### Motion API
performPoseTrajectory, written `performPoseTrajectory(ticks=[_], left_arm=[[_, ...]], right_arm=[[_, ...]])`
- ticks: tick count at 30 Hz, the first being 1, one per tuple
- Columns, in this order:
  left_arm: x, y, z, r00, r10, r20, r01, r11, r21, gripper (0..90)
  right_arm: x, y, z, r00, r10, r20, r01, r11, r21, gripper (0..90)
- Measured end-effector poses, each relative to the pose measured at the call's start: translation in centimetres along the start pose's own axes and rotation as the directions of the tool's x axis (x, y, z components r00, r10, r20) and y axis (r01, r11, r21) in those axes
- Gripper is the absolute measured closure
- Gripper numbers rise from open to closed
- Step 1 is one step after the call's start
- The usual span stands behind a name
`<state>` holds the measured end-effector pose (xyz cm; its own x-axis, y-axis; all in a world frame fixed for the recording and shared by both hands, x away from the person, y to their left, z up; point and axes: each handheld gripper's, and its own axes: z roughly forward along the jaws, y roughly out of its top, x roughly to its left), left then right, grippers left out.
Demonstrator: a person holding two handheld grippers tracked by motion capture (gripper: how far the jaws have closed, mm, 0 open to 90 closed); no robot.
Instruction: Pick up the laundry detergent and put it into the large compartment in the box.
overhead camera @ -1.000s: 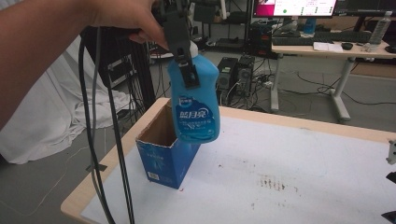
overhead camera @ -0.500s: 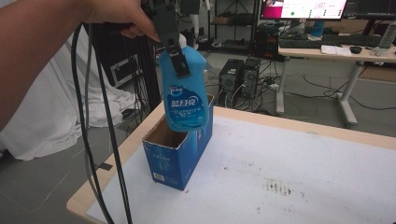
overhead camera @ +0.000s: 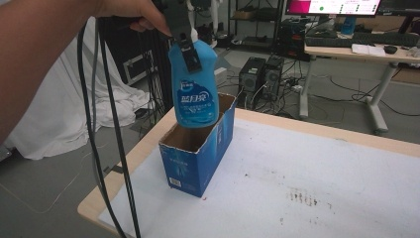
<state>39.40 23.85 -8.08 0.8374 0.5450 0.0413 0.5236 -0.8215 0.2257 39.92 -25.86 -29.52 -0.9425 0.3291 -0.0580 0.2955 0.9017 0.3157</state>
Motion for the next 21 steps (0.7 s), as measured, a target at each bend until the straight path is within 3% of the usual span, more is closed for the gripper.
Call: performPoseTrajectory(ticks=[11,21], left_arm=[[1.5,-0.8,2.1,0.9996,-0.024,-0.016,0.025,0.9994,0.025,37.9],[2.3,-1.6,5.1,0.9998,-0.012,-0.016,0.012,0.9984,0.055,37.9]], right_arm=[[-0.2,-0.1,0.1,1.0000,0.008,-0.002,-0.008,1.000,0.003,1.9],[-0.4,0.1,0.4,0.9999,0.009,-0.007,-0.009,1.000,0.011,1.9]])
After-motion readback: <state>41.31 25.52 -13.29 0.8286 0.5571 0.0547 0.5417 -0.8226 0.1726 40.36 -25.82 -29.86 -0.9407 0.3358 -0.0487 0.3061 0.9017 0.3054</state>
